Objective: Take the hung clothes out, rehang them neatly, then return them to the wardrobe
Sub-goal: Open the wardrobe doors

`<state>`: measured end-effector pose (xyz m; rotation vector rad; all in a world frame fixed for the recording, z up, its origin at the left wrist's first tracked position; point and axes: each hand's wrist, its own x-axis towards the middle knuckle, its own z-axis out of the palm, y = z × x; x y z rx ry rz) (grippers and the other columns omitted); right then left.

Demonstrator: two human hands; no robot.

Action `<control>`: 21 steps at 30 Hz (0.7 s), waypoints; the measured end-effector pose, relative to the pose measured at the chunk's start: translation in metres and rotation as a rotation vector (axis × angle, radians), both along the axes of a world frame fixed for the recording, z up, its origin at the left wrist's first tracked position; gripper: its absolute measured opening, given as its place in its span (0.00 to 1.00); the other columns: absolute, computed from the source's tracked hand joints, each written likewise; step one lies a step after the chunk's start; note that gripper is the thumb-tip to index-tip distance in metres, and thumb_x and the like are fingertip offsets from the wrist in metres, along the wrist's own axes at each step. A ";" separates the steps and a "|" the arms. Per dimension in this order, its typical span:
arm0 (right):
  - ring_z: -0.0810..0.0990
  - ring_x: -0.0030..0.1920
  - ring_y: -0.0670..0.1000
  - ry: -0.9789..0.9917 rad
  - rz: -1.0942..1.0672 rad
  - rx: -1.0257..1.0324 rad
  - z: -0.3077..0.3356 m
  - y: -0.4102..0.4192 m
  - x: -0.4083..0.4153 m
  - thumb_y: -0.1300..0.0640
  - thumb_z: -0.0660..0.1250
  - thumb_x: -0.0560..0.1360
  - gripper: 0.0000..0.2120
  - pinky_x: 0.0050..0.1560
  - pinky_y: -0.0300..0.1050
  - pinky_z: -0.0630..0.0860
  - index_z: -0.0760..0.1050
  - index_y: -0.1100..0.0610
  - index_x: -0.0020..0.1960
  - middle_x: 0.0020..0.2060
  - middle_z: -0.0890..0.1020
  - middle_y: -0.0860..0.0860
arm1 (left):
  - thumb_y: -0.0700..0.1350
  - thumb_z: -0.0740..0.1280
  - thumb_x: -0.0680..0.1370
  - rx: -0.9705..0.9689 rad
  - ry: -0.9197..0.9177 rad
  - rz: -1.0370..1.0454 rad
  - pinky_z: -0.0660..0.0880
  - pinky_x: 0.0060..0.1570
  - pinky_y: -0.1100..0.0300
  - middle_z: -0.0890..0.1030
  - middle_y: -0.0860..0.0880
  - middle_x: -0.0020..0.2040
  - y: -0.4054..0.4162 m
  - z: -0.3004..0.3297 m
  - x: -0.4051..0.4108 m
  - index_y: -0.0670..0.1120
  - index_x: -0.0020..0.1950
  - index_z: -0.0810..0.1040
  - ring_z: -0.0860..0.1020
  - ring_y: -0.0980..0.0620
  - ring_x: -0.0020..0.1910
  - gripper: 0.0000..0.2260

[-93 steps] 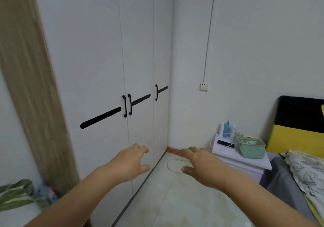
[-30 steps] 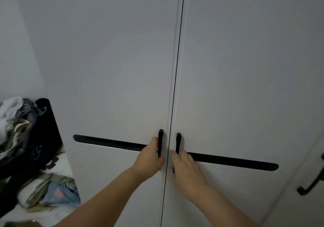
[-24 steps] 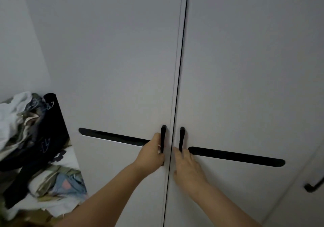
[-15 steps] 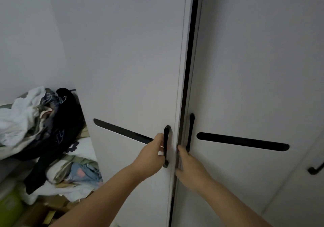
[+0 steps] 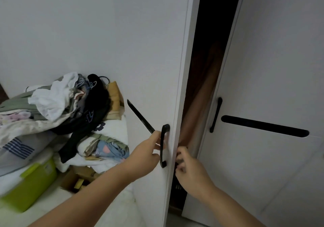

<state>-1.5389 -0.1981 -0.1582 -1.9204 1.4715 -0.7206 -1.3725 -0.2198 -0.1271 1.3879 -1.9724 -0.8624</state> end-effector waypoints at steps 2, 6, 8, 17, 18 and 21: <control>0.77 0.50 0.41 0.026 0.050 0.010 -0.001 0.011 0.017 0.59 0.62 0.76 0.20 0.52 0.38 0.77 0.63 0.41 0.62 0.49 0.75 0.36 | 0.29 0.54 0.71 -0.003 -0.001 0.020 0.70 0.44 0.68 0.74 0.56 0.54 0.014 -0.001 0.022 0.56 0.57 0.65 0.73 0.62 0.58 0.24; 0.78 0.52 0.47 0.110 0.132 0.001 -0.006 0.027 0.057 0.58 0.60 0.76 0.20 0.54 0.48 0.78 0.61 0.40 0.62 0.51 0.78 0.43 | 0.29 0.55 0.71 0.008 -0.006 0.079 0.72 0.56 0.64 0.75 0.56 0.56 0.036 0.000 0.067 0.54 0.59 0.67 0.74 0.62 0.58 0.25; 0.77 0.54 0.48 0.151 0.163 0.004 -0.008 0.030 0.078 0.57 0.60 0.77 0.20 0.54 0.49 0.78 0.59 0.41 0.64 0.54 0.78 0.46 | 0.29 0.55 0.72 0.031 -0.024 0.111 0.73 0.50 0.69 0.74 0.58 0.57 0.045 0.001 0.089 0.55 0.62 0.66 0.74 0.63 0.57 0.26; 0.69 0.68 0.47 0.250 0.387 0.042 -0.003 0.029 0.170 0.56 0.58 0.79 0.26 0.67 0.44 0.68 0.52 0.46 0.74 0.70 0.67 0.45 | 0.30 0.55 0.73 0.079 -0.016 0.279 0.74 0.55 0.67 0.69 0.62 0.66 0.082 0.010 0.171 0.64 0.71 0.58 0.76 0.61 0.58 0.36; 0.69 0.68 0.47 0.255 0.412 0.036 -0.002 0.028 0.180 0.56 0.58 0.80 0.27 0.67 0.44 0.67 0.51 0.46 0.75 0.71 0.66 0.45 | 0.29 0.55 0.72 0.076 -0.007 0.294 0.74 0.56 0.67 0.69 0.63 0.66 0.085 0.010 0.179 0.66 0.70 0.57 0.76 0.60 0.59 0.37; 0.67 0.69 0.48 0.273 0.469 0.024 -0.006 0.024 0.209 0.57 0.59 0.79 0.30 0.68 0.44 0.66 0.47 0.46 0.76 0.73 0.62 0.45 | 0.29 0.55 0.74 0.101 0.005 0.342 0.73 0.61 0.61 0.70 0.62 0.67 0.090 0.008 0.201 0.66 0.72 0.55 0.75 0.58 0.62 0.38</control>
